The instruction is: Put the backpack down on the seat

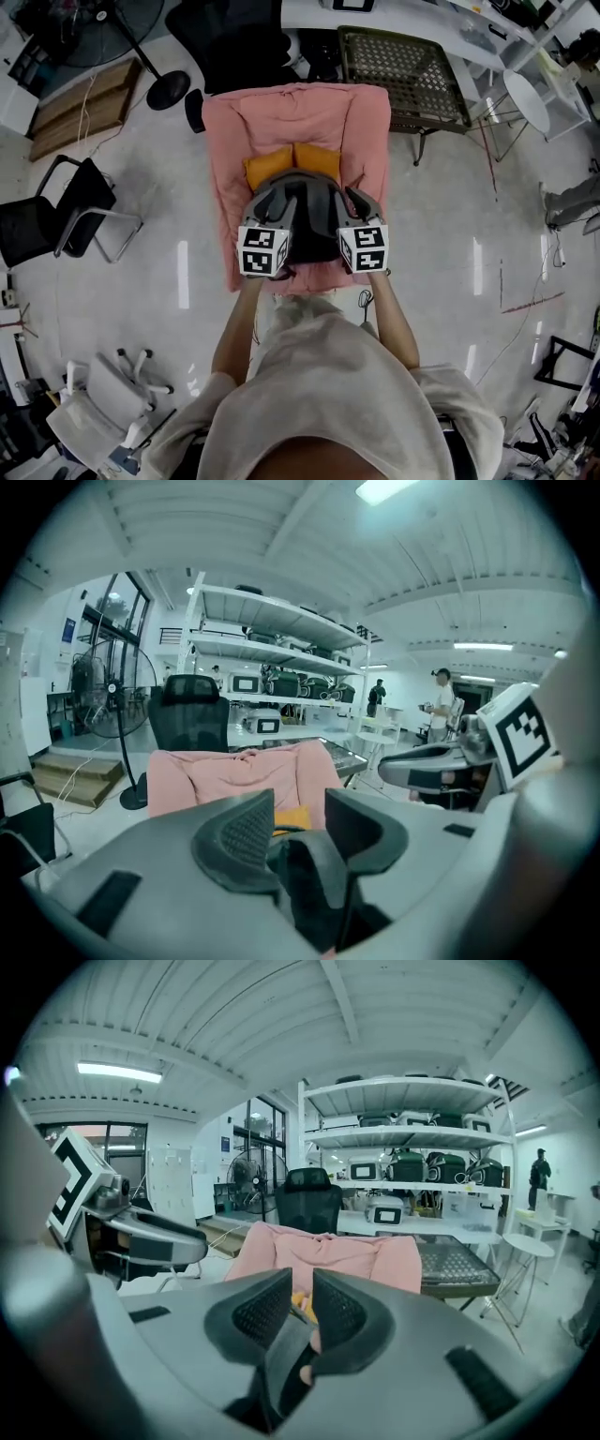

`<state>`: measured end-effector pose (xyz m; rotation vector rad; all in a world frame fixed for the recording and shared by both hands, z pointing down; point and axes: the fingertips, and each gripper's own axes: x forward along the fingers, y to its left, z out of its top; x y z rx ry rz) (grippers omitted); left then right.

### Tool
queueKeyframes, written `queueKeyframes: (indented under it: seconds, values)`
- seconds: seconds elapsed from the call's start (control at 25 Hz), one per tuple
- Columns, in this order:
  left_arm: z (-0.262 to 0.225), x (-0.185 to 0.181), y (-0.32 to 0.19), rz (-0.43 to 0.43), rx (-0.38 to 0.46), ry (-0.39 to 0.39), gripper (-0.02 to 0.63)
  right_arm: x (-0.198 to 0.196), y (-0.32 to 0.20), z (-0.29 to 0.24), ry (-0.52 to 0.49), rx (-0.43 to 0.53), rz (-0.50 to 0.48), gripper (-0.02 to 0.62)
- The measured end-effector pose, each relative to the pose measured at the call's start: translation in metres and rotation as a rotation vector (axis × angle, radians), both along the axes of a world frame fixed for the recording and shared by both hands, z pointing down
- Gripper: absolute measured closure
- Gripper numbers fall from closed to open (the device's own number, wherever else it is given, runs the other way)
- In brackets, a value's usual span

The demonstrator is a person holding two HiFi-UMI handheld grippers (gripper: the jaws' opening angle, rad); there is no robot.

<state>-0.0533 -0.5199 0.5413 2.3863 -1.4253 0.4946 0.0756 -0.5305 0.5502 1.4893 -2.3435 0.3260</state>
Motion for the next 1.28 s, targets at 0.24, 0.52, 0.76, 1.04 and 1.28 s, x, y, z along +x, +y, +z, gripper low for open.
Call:
queueKeyframes:
  seconds: [0.24,0.52,0.76,1.04,1.28]
  values:
    - [-0.035,0.0,-0.014,0.001,0.072,0.01,0.523,0.011,-0.014,-0.038,-0.015,0.066,0.038,0.575]
    - [-0.07,-0.008,-0.028,-0.018,0.142,0.012,0.569,0.012,-0.024,-0.074,-0.011,0.134,0.04,0.592]
    - [-0.086,-0.011,-0.031,-0.022,0.172,0.031,0.584,0.011,-0.022,-0.091,-0.018,0.179,0.034,0.597]
    - [-0.09,-0.006,-0.031,0.007,0.177,0.042,0.586,0.007,-0.018,-0.097,-0.011,0.21,0.018,0.597]
    - [-0.087,-0.002,-0.029,0.015,0.169,0.046,0.586,0.003,-0.016,-0.097,-0.008,0.205,0.0,0.597]
